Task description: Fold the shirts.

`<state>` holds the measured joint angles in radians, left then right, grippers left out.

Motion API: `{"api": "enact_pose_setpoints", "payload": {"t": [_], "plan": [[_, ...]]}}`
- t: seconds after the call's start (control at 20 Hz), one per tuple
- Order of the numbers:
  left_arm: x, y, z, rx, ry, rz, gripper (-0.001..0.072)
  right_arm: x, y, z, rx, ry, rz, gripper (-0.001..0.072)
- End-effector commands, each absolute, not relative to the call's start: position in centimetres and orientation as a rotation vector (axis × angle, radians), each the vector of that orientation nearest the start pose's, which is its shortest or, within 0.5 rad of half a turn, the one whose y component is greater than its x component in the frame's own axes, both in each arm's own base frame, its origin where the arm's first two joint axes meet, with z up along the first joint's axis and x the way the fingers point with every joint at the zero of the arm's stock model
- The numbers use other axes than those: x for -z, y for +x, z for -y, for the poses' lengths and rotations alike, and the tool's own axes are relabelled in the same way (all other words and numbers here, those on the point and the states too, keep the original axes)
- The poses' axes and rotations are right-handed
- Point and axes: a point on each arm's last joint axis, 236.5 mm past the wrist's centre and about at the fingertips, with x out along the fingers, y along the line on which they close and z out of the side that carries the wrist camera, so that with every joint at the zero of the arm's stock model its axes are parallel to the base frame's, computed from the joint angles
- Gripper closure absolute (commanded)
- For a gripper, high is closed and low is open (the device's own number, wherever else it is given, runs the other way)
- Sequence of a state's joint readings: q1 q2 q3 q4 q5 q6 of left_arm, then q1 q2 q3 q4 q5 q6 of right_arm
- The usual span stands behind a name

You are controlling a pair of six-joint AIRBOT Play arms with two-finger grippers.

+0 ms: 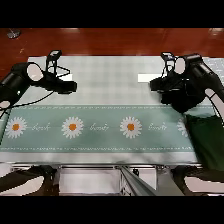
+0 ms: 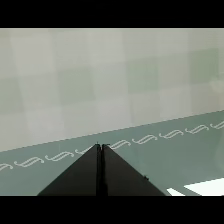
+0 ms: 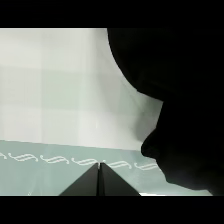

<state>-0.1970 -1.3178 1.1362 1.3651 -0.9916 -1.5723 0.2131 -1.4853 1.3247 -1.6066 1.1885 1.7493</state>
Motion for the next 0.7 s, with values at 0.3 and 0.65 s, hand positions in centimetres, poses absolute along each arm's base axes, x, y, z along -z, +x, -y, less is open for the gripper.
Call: {"api": "enact_pose_setpoints", "payload": {"t": [0.3, 0.65], "plan": [[-0.1, 39.8, 12.1, 0.259, -0.085, -1.187, 0.0688, 1.9, 41.1, -8.1, -0.041, -0.027, -1.346, 0.0683], [-0.1, 39.8, 12.1, 0.258, -0.085, -1.184, 0.0688, 1.4, 42.9, -8.3, -0.048, -0.027, -1.263, 0.0683]]}}
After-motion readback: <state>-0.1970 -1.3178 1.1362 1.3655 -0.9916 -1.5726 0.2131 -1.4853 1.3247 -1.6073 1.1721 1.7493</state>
